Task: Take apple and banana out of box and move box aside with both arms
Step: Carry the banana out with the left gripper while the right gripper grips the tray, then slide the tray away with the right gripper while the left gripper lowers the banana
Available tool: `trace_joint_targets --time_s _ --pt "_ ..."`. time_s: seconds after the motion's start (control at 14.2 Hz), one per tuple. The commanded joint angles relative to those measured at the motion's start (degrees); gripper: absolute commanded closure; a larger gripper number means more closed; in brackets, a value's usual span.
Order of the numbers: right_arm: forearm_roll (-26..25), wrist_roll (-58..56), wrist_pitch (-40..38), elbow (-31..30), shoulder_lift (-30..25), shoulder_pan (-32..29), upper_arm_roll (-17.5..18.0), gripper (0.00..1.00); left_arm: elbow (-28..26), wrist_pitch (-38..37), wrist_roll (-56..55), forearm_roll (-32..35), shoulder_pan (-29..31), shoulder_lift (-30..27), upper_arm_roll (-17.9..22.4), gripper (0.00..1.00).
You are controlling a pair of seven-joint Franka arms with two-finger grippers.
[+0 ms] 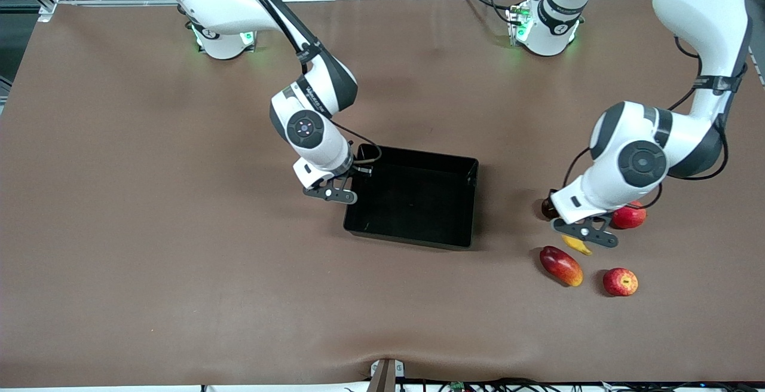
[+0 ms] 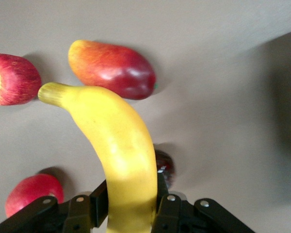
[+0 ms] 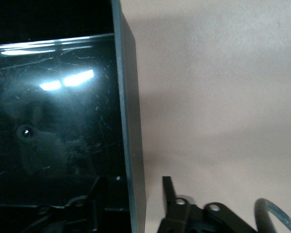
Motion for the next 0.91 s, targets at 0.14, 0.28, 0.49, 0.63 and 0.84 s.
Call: trace_joint_targets --time_s 0.14,0.28,0.49,0.63,0.84 --pt "-2.4 2.9 0.0 0.9 0.1 0.3 -0.9 1.00 -8.2 9.4 7.4 0.9 6.1 -1.9 -0.5 1.00" --pt "-2.4 2.3 -1.1 1.1 -0.6 -0.5 -0.9 1.00 -9.8 12.6 10.9 0.9 8.0 -0.7 -0.5 1.00" --pt "-2.3 -0.2 -9.0 3.3 -3.0 -3.4 -0.8 1.00 -11.1 16.1 14.2 0.9 9.7 0.8 -0.5 1.00" --pt "-1.8 -4.0 -14.0 4.3 -5.1 -6.1 -0.7 1.00 -12.6 18.8 14.4 1.1 10.8 1.6 -0.5 1.00" --pt "-1.7 -9.5 -21.4 4.3 -9.1 -11.0 -0.7 1.00 -12.7 20.9 14.4 2.5 11.0 4.0 -0.5 1.00"
